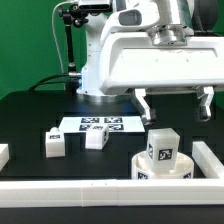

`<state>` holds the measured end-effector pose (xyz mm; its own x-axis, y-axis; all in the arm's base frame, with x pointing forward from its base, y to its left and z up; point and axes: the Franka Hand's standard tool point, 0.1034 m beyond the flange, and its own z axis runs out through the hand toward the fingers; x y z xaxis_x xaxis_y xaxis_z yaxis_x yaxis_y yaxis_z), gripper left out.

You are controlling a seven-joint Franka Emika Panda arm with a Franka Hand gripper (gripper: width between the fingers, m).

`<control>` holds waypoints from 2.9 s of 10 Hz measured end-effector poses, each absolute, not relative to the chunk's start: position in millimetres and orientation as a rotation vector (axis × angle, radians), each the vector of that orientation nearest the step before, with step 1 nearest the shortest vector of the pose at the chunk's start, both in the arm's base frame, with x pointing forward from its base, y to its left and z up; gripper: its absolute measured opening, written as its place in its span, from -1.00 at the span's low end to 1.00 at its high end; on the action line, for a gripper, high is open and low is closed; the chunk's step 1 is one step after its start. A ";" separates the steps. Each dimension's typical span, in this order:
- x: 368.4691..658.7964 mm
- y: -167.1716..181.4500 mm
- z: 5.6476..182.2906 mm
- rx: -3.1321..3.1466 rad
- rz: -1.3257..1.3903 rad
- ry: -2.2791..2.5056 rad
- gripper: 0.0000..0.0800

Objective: Assemble stool

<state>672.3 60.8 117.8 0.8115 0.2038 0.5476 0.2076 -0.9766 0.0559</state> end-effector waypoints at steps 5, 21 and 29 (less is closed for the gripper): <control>671.3 53.4 116.7 -3.002 -0.848 -0.321 0.62; 649.2 51.8 107.8 -3.072 -0.052 -0.227 0.62; 650.1 47.2 88.9 -3.072 0.016 -0.216 0.62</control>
Offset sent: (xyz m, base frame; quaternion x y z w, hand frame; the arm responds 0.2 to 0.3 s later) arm 0.0000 0.0000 0.0000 0.0000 -0.0650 0.0000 0.9979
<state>650.1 47.2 88.9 0.9901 0.1402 -0.0057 0.1396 -0.9882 -0.0624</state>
